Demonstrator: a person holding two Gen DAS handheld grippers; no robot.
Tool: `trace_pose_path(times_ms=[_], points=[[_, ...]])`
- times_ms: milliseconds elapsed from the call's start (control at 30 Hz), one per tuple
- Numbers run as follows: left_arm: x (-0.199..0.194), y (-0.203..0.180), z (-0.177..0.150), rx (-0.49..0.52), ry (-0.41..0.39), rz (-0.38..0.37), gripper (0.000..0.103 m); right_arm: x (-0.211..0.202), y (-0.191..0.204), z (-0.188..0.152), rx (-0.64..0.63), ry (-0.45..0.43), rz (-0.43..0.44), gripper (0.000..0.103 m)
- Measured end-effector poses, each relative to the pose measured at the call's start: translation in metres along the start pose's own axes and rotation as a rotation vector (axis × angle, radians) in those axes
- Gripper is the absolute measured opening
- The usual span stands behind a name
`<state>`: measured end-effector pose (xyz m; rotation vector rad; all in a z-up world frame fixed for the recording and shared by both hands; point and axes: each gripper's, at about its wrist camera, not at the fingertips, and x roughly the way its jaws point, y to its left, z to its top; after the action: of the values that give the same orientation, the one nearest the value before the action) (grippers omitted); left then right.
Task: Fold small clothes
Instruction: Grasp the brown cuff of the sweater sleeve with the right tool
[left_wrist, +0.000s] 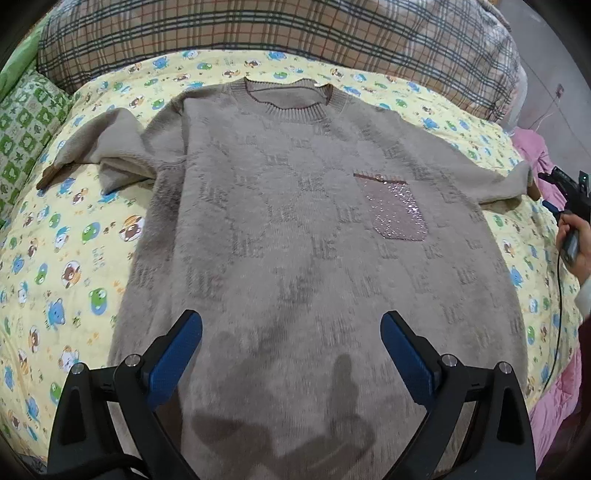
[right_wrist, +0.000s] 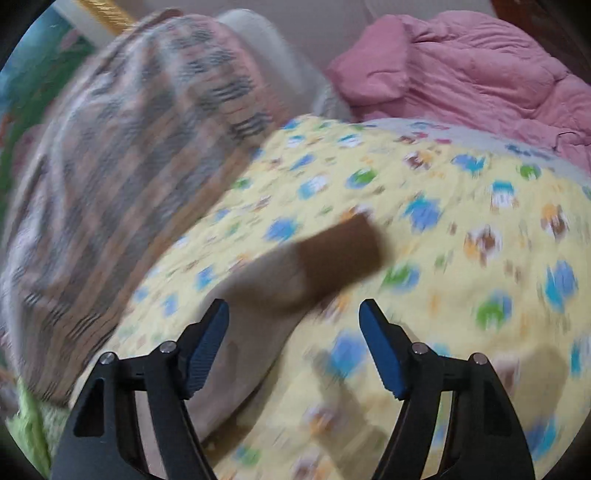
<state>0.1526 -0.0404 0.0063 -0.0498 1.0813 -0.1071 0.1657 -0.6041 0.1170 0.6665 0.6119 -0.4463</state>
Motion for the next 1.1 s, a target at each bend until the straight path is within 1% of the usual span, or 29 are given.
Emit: trace_pose_path(times_ms=[67, 100, 133, 167, 200, 233, 267, 367, 400, 433, 500, 600, 633, 733, 767, 833, 867, 900, 933, 967, 1000, 1033, 1100], points=[[0.01, 0.0, 0.005, -0.011, 0.014, 0.003, 0.098, 0.026, -0.007, 0.01, 0.02, 0.024, -0.028, 0.072], [0.013, 0.001, 0.006, -0.017, 0.019, 0.004, 0.098, 0.035, -0.011, 0.014, 0.024, 0.04, -0.036, 0.06], [0.017, 0.001, 0.009, -0.023, 0.024, 0.002, 0.098, 0.041, -0.013, 0.014, 0.027, 0.05, -0.043, 0.045], [0.02, 0.002, 0.01, -0.027, 0.026, 0.0, 0.098, 0.047, -0.014, 0.013, 0.032, 0.062, -0.035, 0.036], [0.023, 0.002, 0.012, -0.03, 0.028, -0.002, 0.098, 0.048, -0.014, 0.014, 0.031, 0.063, -0.019, 0.018], [0.025, 0.002, 0.013, -0.031, 0.028, -0.004, 0.098, 0.046, -0.012, 0.012, 0.023, 0.061, -0.008, 0.01], [0.027, 0.002, 0.014, -0.031, 0.027, -0.007, 0.098, 0.041, -0.007, 0.012, 0.008, 0.051, 0.009, 0.008], [0.03, 0.003, 0.015, -0.032, 0.023, -0.023, 0.098, 0.016, 0.02, 0.006, -0.068, 0.01, 0.086, 0.005], [0.03, 0.003, 0.015, -0.034, 0.022, -0.027, 0.098, 0.007, 0.032, 0.002, -0.097, 0.009, 0.115, 0.005], [0.029, 0.003, 0.014, -0.036, 0.019, -0.032, 0.098, -0.001, 0.044, -0.002, -0.119, 0.013, 0.147, 0.0], [0.027, 0.006, 0.011, -0.045, 0.015, -0.047, 0.098, -0.012, 0.07, -0.011, -0.163, 0.025, 0.215, 0.0], [0.02, 0.011, 0.005, -0.059, 0.009, -0.061, 0.098, -0.027, 0.125, -0.036, -0.253, 0.064, 0.327, 0.0], [0.018, 0.014, 0.003, -0.065, 0.005, -0.067, 0.098, -0.033, 0.15, -0.048, -0.292, 0.079, 0.377, 0.0], [0.009, 0.023, -0.003, -0.09, -0.013, -0.078, 0.098, -0.039, 0.201, -0.073, -0.374, 0.112, 0.465, 0.0], [0.006, 0.027, -0.005, -0.098, -0.019, -0.08, 0.098, -0.039, 0.222, -0.083, -0.4, 0.138, 0.507, 0.0], [0.003, 0.034, -0.008, -0.119, -0.023, -0.083, 0.098, -0.04, 0.254, -0.102, -0.452, 0.176, 0.554, 0.0], [0.002, 0.037, -0.009, -0.131, -0.024, -0.089, 0.098, -0.041, 0.272, -0.114, -0.5, 0.179, 0.546, 0.0], [0.0, 0.042, -0.011, -0.148, -0.024, -0.095, 0.098, -0.039, 0.28, -0.118, -0.513, 0.173, 0.529, 0.0], [-0.001, 0.045, -0.012, -0.158, -0.026, -0.096, 0.098, -0.035, 0.283, -0.119, -0.494, 0.174, 0.51, 0.0], [-0.002, 0.048, -0.014, -0.167, -0.027, -0.099, 0.098, -0.027, 0.277, -0.117, -0.445, 0.178, 0.478, 0.001], [-0.002, 0.051, -0.016, -0.174, -0.023, -0.105, 0.098, -0.019, 0.266, -0.112, -0.397, 0.179, 0.425, 0.001], [-0.001, 0.053, -0.017, -0.176, -0.018, -0.106, 0.098, -0.01, 0.248, -0.103, -0.351, 0.162, 0.346, 0.001], [0.002, 0.055, -0.02, -0.179, -0.004, -0.105, 0.098, 0.0, 0.216, -0.091, -0.303, 0.129, 0.258, 0.001]])
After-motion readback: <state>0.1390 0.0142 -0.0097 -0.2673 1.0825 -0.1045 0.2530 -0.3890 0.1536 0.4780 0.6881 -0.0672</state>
